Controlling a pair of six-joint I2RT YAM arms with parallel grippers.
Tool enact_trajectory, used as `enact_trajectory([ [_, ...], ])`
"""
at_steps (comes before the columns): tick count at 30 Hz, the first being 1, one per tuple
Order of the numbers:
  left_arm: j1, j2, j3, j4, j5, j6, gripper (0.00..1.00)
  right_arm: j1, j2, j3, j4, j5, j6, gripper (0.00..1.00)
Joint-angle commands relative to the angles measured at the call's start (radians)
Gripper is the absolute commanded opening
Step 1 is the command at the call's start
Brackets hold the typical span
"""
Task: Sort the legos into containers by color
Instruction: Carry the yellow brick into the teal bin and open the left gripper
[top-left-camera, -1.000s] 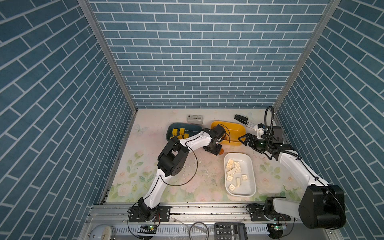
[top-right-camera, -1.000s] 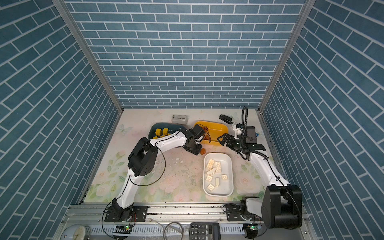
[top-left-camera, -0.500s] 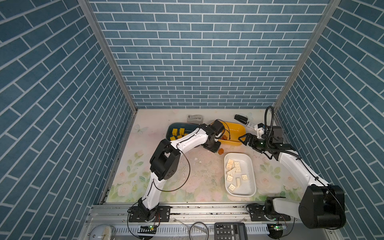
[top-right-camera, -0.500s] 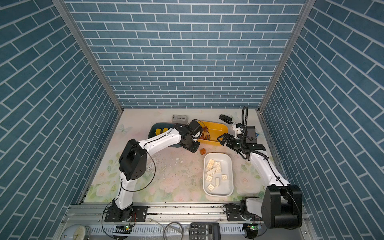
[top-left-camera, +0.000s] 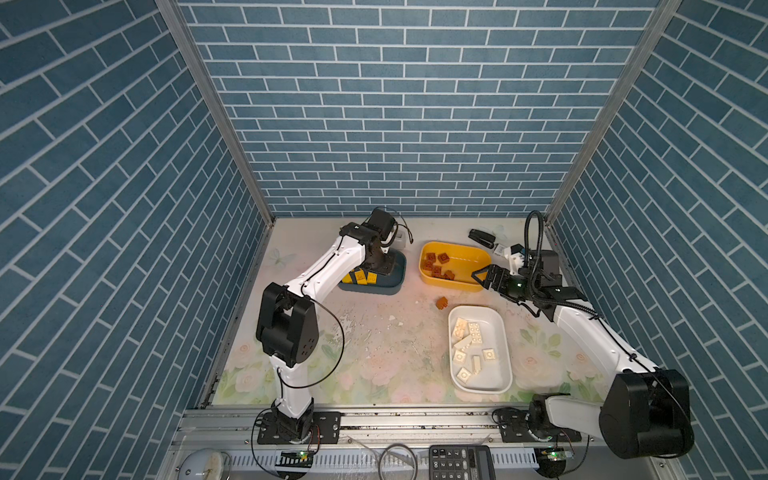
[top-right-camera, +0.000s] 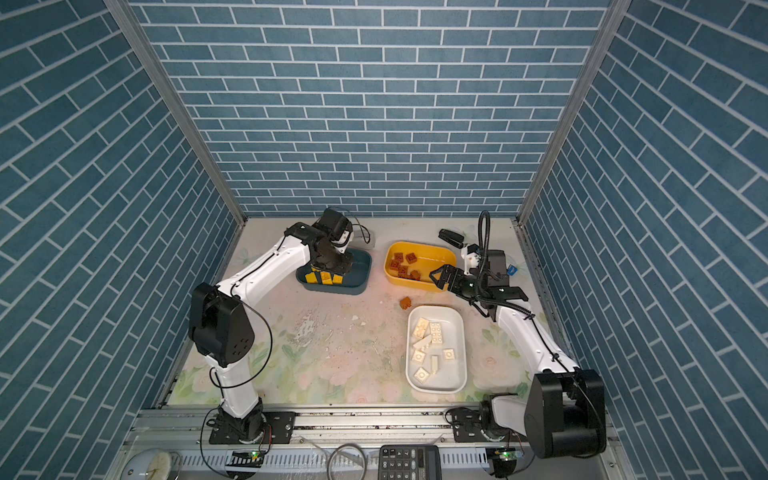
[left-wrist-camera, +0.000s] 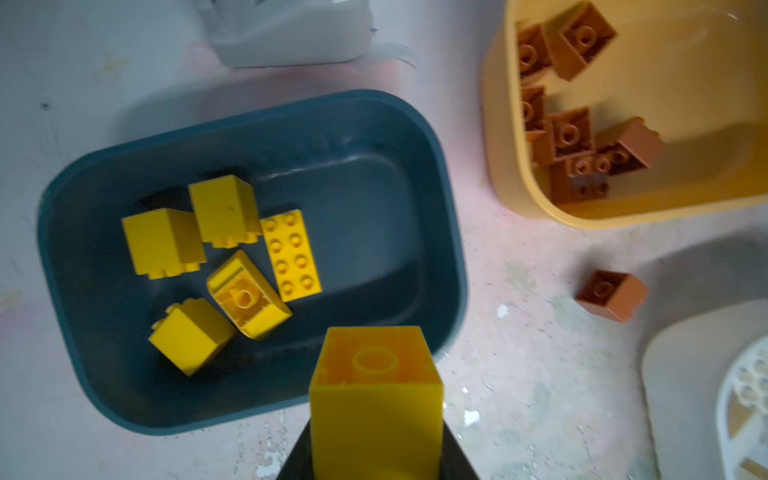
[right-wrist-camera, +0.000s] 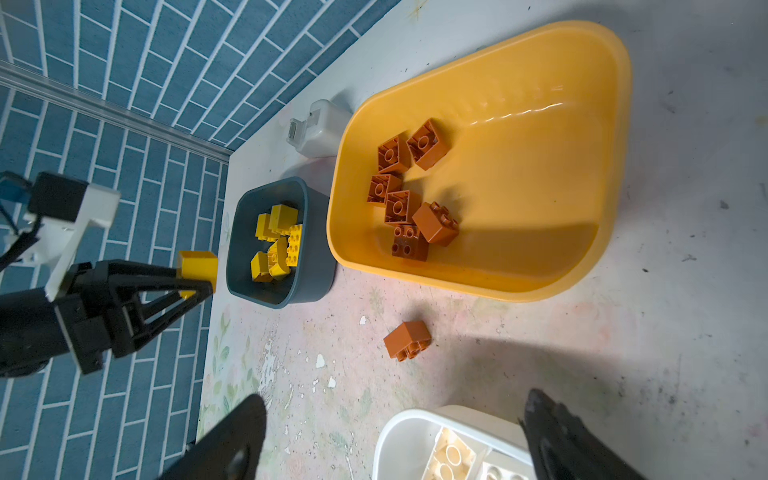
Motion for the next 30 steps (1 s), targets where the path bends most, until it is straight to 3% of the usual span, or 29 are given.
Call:
enact_trajectory([
  [1, 0.038, 0.072, 0.038, 0.043, -0.03, 0.014, 0.31, 0.028, -0.017, 0.013, 0.034, 0.04, 0.042, 0.97],
  [19, 0.061, 0.271, 0.092, 0.226, -0.032, -0.081, 0.32, 0.093, -0.116, -0.029, -0.028, 0.142, 0.065, 0.97],
  [26, 0.061, 0.278, 0.09, 0.262, -0.014, -0.107, 0.54, 0.093, -0.077, -0.013, -0.013, 0.12, 0.062, 0.96],
  [30, 0.061, 0.247, 0.089, 0.231, 0.006, -0.103, 0.58, 0.093, -0.042, 0.002, 0.003, 0.108, 0.058, 0.96],
])
